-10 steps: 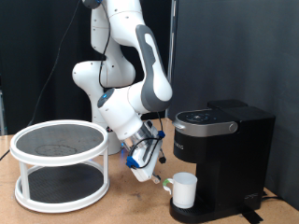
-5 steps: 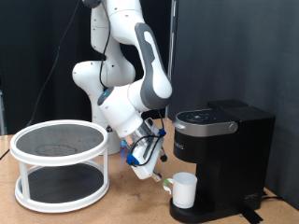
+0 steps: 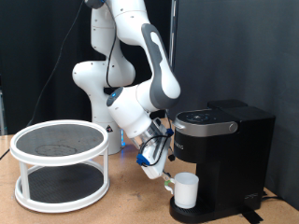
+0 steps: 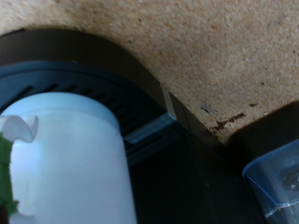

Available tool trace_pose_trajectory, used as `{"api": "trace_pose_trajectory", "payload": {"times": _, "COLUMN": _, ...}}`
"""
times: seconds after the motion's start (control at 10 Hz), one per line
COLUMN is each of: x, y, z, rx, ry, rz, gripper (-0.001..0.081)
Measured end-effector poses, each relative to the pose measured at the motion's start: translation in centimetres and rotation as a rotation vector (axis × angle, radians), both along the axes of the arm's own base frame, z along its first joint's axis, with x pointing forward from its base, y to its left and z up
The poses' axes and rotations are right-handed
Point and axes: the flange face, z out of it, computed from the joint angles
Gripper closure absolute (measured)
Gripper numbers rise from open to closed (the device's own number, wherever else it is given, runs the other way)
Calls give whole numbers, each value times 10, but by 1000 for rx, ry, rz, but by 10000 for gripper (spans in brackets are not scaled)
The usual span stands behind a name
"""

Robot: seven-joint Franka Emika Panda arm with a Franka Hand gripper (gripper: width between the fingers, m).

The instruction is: Make a cup of coffee with the keurig machine

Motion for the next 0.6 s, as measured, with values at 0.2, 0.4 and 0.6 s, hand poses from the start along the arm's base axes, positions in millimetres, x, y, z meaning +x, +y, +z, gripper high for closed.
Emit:
{"api": "trace_pose_trajectory", "payload": {"times": 0.2, "x": 1, "y": 14, "z": -1, "rx": 6, "ry": -2, "rz": -11, "gripper": 72}}
{"api": "trace_pose_trajectory", "payload": {"times": 0.4, "x": 1, "y": 22, "z": -3, "rx": 18, "ry": -4, "rz": -3, "gripper": 72}}
{"api": "trace_pose_trajectory", "payload": {"times": 0.6, "x": -9, "y": 21, "z": -8, "rx": 25, "ry": 4, "rz": 34, "gripper": 72}}
